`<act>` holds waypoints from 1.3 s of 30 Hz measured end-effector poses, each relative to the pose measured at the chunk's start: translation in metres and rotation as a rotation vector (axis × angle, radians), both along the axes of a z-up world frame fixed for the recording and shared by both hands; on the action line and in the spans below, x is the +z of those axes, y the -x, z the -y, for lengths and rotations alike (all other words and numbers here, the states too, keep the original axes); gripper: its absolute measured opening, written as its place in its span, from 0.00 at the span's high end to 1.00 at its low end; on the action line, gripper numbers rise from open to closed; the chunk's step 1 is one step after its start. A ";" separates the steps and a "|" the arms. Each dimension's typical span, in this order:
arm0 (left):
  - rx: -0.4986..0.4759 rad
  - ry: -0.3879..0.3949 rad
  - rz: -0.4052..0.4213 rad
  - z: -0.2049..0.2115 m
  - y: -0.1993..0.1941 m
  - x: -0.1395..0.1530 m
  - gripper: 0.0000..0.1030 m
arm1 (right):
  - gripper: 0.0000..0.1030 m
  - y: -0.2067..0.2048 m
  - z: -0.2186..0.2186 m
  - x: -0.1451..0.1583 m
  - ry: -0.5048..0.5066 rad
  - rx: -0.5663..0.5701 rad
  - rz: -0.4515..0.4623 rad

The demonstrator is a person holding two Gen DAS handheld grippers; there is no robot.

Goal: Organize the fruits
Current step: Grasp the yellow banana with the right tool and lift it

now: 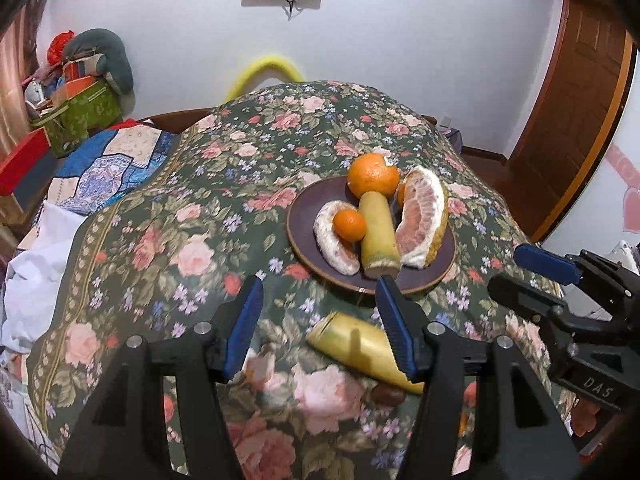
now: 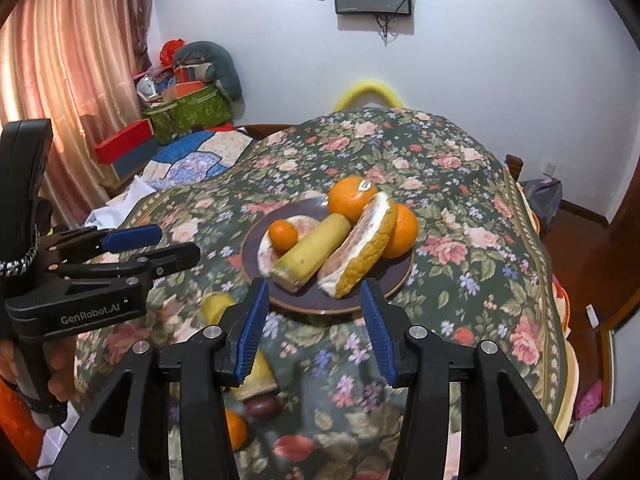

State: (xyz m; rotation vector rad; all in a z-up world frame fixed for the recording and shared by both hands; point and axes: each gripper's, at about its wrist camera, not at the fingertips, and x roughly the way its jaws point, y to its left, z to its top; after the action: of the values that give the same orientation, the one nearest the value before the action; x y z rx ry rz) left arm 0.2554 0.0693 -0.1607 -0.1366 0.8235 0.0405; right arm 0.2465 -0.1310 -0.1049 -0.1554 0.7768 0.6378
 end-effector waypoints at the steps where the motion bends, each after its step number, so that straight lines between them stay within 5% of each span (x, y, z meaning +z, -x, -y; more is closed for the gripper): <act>1: 0.002 0.000 -0.003 -0.001 0.002 -0.002 0.43 | 0.56 0.003 -0.001 -0.003 0.004 0.005 -0.005; 21: 0.068 0.029 -0.086 -0.037 0.008 -0.051 0.44 | 0.57 0.009 -0.066 -0.071 0.154 0.199 -0.156; 39: -0.034 0.032 -0.064 0.022 0.025 -0.029 0.44 | 0.65 0.011 0.007 -0.054 0.123 0.050 -0.148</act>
State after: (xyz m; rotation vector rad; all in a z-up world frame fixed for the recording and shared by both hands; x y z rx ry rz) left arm 0.2301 0.0473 -0.1899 -0.1524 0.8908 -0.0006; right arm 0.2356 -0.1385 -0.1585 -0.2427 0.9575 0.6547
